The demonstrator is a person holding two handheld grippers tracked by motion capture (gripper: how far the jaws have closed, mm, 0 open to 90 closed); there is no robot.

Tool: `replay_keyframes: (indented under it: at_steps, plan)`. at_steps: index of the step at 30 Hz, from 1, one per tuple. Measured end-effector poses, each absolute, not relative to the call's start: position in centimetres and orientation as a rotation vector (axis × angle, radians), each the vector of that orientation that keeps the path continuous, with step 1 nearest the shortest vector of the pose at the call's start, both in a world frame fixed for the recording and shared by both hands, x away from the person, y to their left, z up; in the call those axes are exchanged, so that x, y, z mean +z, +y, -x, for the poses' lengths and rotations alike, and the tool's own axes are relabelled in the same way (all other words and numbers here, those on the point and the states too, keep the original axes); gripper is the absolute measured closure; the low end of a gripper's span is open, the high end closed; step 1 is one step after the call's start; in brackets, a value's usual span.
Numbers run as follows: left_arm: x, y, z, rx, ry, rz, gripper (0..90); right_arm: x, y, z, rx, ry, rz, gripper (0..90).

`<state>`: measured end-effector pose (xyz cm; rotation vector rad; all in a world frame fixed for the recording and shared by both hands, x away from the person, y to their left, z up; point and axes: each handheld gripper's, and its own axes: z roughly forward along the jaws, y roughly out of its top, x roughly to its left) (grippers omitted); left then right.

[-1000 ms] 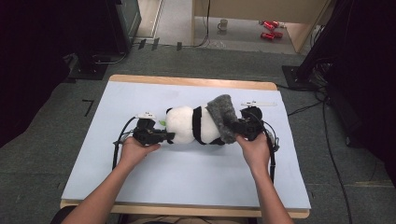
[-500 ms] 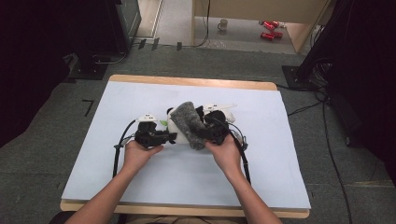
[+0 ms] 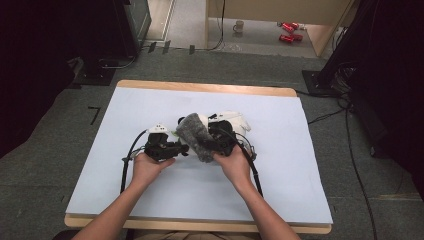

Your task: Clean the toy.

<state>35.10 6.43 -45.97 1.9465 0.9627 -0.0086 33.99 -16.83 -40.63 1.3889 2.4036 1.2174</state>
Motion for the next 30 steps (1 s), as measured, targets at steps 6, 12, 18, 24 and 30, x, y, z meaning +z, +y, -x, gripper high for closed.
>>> replay_keyframes:
  at_steps: [6,12,18,24,30]
  plan:
    - [-46.0,6.9,-35.8,-0.061,0.975,-1.948,76.1,-39.7,-20.1,-34.3,1.181,2.322,-1.442,77.2]
    - [-45.8,7.4,-36.8,-0.067,0.973,-1.954,76.2,-38.6,-22.4,-34.2,1.178,2.259,-1.479,77.2]
    - [-45.6,7.3,-37.5,-0.060,0.951,-1.973,76.2,-38.6,-25.4,-34.1,1.201,2.178,-1.569,77.0]
    - [-45.5,7.4,-38.0,-0.077,0.951,-1.977,76.1,-39.5,-27.9,-34.1,1.194,2.117,-1.652,76.9]
    - [-45.5,7.4,-38.1,-0.060,0.933,-1.980,75.8,-40.1,-29.6,-34.1,1.149,2.084,-1.724,77.3]
